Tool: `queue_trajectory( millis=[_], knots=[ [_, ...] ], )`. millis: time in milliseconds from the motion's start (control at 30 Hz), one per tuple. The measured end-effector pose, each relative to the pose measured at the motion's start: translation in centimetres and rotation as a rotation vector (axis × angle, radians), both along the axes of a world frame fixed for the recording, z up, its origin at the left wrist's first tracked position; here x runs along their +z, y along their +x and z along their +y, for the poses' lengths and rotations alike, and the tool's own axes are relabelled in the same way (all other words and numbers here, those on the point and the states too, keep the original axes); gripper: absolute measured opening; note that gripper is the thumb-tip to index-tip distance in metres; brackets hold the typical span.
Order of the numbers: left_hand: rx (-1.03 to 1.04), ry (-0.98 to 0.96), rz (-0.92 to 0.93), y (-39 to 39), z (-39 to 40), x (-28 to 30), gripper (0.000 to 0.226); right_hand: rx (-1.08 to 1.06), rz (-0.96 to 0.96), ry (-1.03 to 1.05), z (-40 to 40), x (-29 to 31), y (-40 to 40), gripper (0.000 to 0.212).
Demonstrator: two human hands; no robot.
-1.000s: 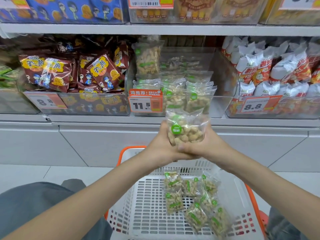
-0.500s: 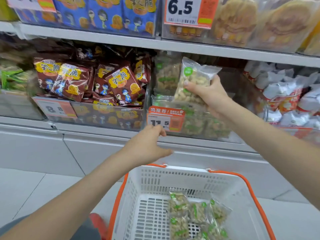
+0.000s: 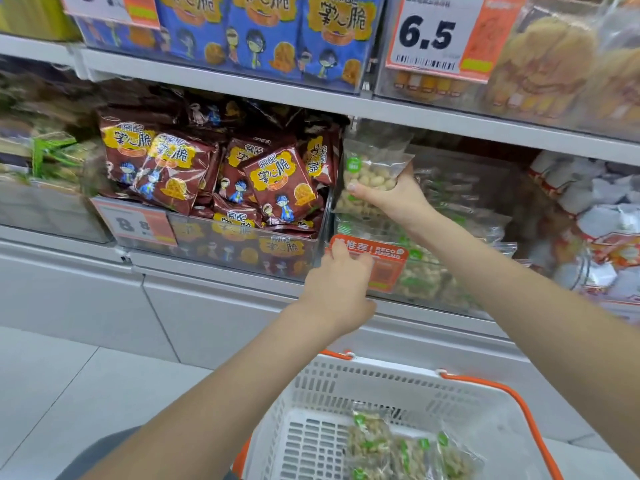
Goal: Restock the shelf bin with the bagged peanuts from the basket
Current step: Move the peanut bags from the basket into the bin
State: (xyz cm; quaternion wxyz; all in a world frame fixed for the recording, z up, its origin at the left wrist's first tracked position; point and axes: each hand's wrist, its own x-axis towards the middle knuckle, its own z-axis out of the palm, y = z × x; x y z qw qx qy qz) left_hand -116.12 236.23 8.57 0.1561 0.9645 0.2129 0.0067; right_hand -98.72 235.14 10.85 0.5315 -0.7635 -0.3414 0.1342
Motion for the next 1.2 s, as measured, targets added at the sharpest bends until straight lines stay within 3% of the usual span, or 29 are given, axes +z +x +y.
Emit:
queue_trajectory(
  millis=[67,167,267,367,500,567,833,1033,1200],
  knots=[
    [0.008,-0.009,-0.007,0.1,-0.1,0.0,0.041,-0.012,-0.022,-0.049,-0.1,0.2,-0.3,0.073],
    [0.013,-0.014,-0.016,0.0,-0.1,0.1,0.042,-0.093,-0.063,-0.094,-0.3,0.2,-0.3,0.126],
    [0.012,-0.016,-0.021,0.0,-0.1,0.2,0.042,-0.161,-0.040,-0.112,-0.9,0.8,-1.3,0.145],
    [0.012,-0.006,-0.020,0.0,-0.1,0.2,0.042,-0.212,-0.075,-0.081,-1.7,0.5,-1.6,0.125],
    [0.022,-0.004,-0.020,0.0,-0.3,0.1,0.042,-0.243,-0.208,-0.012,-2.5,0.0,-2.4,0.065],
    [0.027,-0.010,-0.025,0.1,-0.3,0.1,0.043,-0.249,-0.266,-0.020,-2.1,-0.3,-2.7,0.052],
    [0.026,-0.015,-0.033,0.2,-0.3,-0.1,0.045,-0.317,-0.301,-0.082,-1.2,-0.7,-3.6,0.064],
    [0.018,-0.029,-0.044,0.1,-0.3,-0.1,0.045,-0.387,-0.244,0.030,-1.5,-0.8,-3.7,0.052],
    [0.027,-0.025,-0.041,0.2,-0.3,-0.1,0.045,-0.341,-0.274,-0.105,-1.6,-0.9,-3.9,0.058]
  ],
)
